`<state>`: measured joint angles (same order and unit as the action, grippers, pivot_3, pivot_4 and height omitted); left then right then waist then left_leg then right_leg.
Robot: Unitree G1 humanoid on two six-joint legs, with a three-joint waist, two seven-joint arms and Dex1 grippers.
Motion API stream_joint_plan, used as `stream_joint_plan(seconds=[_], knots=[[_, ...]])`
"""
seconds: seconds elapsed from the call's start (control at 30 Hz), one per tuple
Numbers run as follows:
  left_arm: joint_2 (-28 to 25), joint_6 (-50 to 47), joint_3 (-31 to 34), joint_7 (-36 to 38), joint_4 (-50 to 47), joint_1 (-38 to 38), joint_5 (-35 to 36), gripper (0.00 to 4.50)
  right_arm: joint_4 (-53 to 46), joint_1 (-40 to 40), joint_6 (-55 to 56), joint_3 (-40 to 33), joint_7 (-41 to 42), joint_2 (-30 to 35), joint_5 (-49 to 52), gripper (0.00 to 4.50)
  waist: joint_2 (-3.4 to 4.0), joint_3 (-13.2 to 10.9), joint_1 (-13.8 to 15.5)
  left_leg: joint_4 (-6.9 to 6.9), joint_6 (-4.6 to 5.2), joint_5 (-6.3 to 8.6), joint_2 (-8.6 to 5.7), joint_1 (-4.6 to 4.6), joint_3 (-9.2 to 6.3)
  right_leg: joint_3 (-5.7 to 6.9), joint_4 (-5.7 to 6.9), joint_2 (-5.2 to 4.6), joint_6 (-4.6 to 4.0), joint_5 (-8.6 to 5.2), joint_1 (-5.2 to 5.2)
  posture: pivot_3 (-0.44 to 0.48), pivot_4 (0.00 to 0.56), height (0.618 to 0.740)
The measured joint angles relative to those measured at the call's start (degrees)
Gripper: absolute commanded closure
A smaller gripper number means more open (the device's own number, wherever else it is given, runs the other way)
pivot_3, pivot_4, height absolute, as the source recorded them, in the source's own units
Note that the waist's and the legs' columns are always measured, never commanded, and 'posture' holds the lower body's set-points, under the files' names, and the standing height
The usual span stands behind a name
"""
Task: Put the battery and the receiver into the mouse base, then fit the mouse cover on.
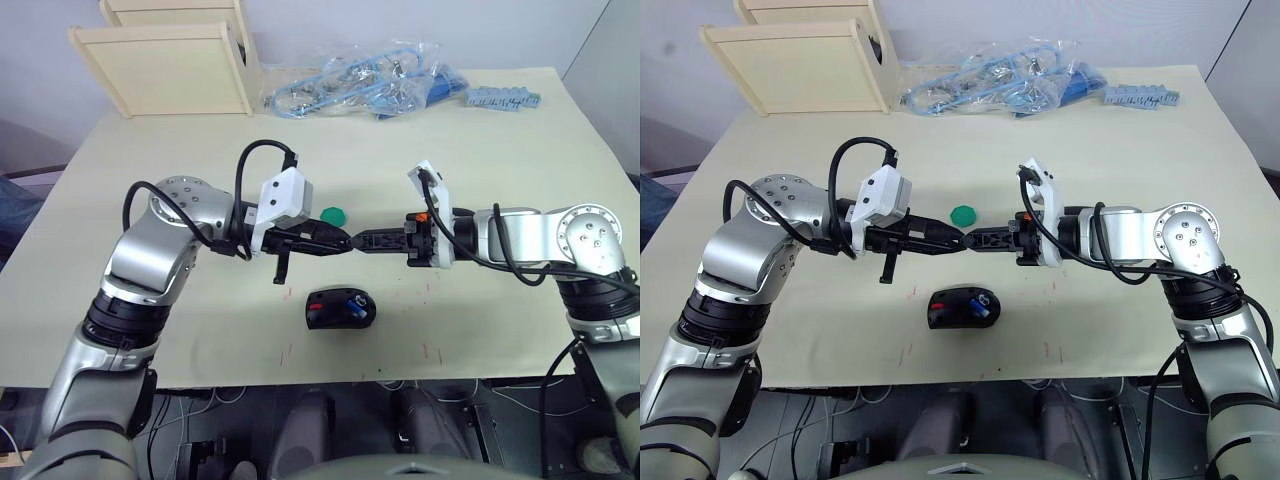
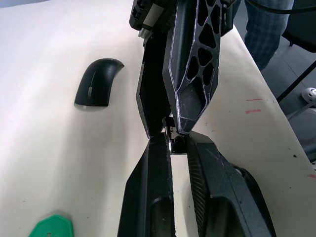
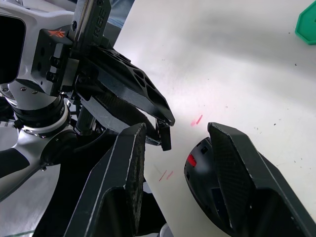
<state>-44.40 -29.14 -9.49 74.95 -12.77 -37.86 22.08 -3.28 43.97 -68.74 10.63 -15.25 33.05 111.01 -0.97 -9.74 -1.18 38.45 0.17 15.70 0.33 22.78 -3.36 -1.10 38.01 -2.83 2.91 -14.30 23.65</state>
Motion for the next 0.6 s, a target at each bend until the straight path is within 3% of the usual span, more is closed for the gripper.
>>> stream_joint_plan(seconds=[0.07,0.3,0.37,0.5,0.6], knots=[[0.0,0.0,0.0,-0.2,0.0,0.0,-0.2,4.5,-0.1,0.0,-0.1,0.0,0.4,-0.1,0.6,4.47,0.0,0.0,0.0,0.0,0.0,0.0,0.0,0.0,0.0,0.0,0.0,0.0,0.0,0.0,0.0,0.0,0.15,0.74],[0.0,-0.1,0.0,-0.2,0.0,0.8,0.0,4.5,-0.2,-0.4,-0.7,0.1,0.8,-0.1,0.9,4.47,0.0,0.0,0.0,0.0,0.0,0.0,0.0,0.0,0.0,0.0,0.0,0.0,0.0,0.0,0.0,0.0,0.15,0.74],[0.0,-0.5,0.0,-0.3,0.0,0.9,0.3,3.53,-0.1,-0.4,-0.8,0.1,0.9,-0.1,0.9,4.5,0.0,0.0,0.0,0.0,0.0,0.0,0.0,0.0,0.0,0.0,0.0,0.0,0.0,0.0,0.0,0.0,0.15,0.74],[-0.1,-1.6,0.3,-0.3,-0.1,1.8,1.4,2.03,0.0,-0.4,-0.9,0.1,1.1,-0.1,0.9,4.5,0.0,0.0,0.0,0.0,0.0,0.0,0.0,0.0,0.0,-0.01,0.0,0.0,0.0,0.0,0.0,0.0,0.15,0.74],[-2.3,-3.0,2.8,-0.1,-1.0,5.9,3.7,0.65,-0.1,-0.4,-1.1,0.1,1.2,0.9,0.9,4.5,0.01,0.0,-0.5,-0.02,0.0,0.0,0.02,0.01,0.0,-0.02,-0.02,0.0,0.0,0.0,0.02,0.0,0.15,0.74]])
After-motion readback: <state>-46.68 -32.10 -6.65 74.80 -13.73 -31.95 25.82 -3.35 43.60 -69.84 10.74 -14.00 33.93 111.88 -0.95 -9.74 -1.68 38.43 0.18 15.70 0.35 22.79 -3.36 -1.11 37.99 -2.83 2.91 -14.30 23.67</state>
